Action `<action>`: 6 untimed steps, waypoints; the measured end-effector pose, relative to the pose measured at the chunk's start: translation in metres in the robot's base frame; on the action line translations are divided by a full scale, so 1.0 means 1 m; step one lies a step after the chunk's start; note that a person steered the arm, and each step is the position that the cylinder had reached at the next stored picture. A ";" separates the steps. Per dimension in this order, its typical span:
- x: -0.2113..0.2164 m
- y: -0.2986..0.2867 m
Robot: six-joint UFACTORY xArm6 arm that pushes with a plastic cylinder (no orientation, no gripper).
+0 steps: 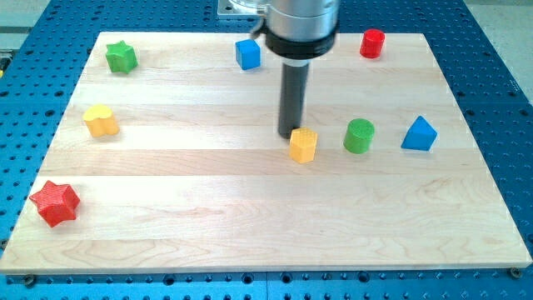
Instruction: Touch the bottom side of the hexagon
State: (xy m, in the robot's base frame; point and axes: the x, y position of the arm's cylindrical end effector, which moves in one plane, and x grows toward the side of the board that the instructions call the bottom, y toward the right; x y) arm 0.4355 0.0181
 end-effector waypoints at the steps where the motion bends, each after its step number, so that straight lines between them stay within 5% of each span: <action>1: 0.065 -0.016; 2: 0.089 0.016; 4: 0.055 0.041; 6: 0.070 -0.058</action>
